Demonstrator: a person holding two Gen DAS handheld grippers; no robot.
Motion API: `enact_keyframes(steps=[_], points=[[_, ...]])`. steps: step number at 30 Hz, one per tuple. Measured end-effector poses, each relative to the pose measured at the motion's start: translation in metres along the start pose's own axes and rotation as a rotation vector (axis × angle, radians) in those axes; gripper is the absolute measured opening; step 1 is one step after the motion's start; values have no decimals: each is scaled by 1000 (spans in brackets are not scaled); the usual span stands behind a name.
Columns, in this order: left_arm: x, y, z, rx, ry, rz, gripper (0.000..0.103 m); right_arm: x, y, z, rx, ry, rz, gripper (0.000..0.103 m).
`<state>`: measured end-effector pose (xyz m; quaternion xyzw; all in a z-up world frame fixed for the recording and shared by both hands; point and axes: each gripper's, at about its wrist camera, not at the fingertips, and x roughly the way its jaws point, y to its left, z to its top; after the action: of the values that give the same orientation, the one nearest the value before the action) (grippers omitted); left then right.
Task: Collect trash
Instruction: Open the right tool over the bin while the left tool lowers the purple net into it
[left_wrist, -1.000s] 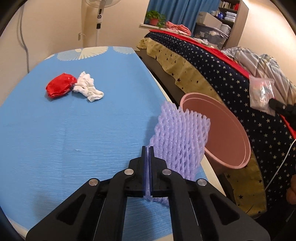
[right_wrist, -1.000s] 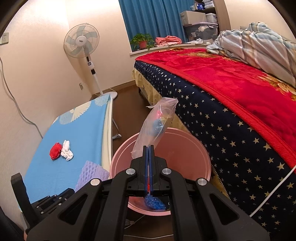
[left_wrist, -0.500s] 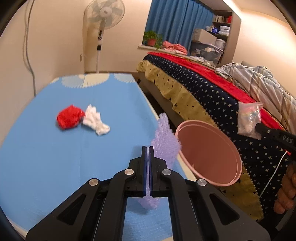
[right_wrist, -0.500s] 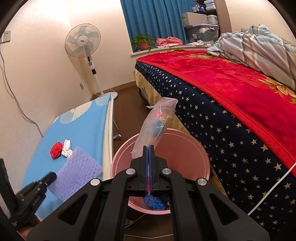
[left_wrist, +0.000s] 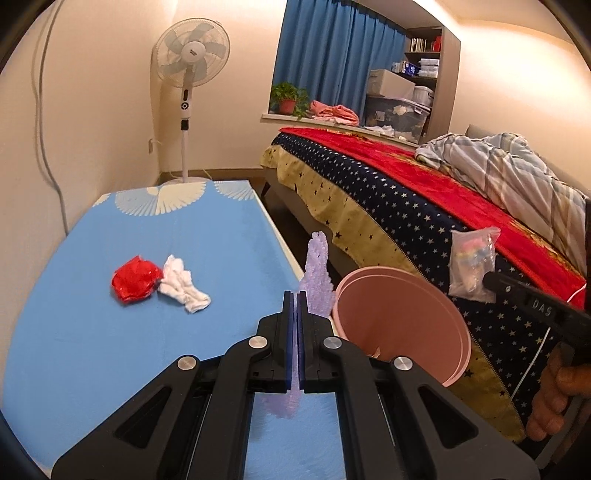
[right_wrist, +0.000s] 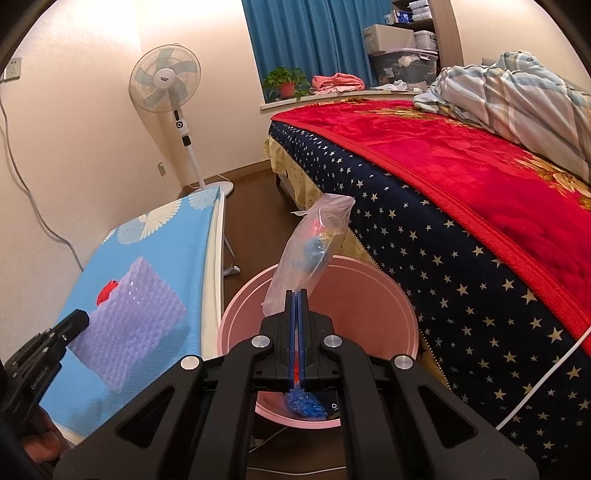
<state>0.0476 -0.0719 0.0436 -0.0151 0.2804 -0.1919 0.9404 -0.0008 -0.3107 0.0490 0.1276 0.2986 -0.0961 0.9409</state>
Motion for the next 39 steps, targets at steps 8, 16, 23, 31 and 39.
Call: enact_keyframes(steps=[8, 16, 23, 31, 39], points=[[7, -19, 11, 8, -21, -34, 1, 3, -3, 1, -9, -7, -34, 1], [25, -46, 17, 16, -23, -82, 1, 6, -11, 2, -33, -20, -101, 1], [44, -65, 20, 4, -18, -122, 1, 10, -16, 4, -52, -32, -163, 1], [68, -84, 22, 2, -5, -156, 2, 21, -20, 3, -54, -18, -189, 1], [86, -90, 19, -6, 18, -170, 1, 29, -23, 3, -47, -7, -205, 1]])
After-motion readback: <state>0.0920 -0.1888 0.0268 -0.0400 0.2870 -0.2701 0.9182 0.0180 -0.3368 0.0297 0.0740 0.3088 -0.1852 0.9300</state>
